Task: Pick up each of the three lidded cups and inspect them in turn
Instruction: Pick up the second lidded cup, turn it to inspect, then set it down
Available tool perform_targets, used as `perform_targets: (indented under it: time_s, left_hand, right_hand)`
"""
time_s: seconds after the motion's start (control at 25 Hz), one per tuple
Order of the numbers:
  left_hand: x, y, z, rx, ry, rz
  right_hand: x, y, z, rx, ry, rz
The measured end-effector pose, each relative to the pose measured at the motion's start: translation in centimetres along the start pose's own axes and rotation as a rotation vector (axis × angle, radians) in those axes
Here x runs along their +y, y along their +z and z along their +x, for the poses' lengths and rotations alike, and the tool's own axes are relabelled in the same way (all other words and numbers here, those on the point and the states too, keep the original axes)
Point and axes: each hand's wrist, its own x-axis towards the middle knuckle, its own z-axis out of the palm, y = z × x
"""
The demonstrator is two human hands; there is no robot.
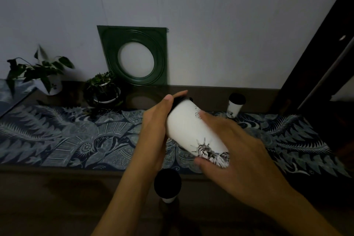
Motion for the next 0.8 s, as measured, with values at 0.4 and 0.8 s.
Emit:
perform_targets:
  time_s: [0.4, 0.8]
  left_hand:
    - [-0.2, -0.2, 0.6, 0.057, -0.026, -0.063]
    - [-0.7, -1.0, 0.7, -0.097, 0.041, -0.105]
  right_hand:
    - [-0.6, -0.7, 1.2, -0.180, 0.333, 0.642]
    - [-0.3, -0.9, 0.9, -0.193, 0.483, 1.213]
